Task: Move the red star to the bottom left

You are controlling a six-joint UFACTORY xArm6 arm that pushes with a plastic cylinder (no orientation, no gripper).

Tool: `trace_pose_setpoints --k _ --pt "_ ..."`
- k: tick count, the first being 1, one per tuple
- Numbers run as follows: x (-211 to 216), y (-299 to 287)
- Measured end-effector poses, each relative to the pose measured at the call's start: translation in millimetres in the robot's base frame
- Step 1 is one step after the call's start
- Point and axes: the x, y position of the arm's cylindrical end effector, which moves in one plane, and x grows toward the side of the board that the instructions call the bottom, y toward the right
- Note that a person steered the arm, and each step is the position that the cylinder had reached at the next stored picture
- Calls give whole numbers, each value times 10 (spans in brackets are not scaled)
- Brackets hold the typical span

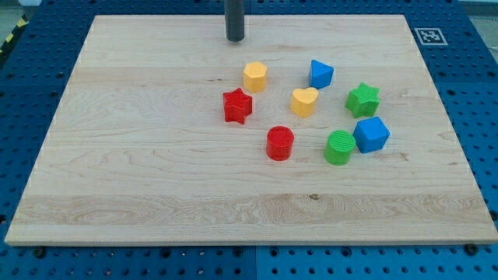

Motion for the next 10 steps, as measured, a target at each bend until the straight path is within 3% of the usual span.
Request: trace_pose_setpoints --k 2,3,4,7,10 --pt "0 2" --pt "176 1" --pt "745 -46" --pt "1188 447" --pt "1793 -171"
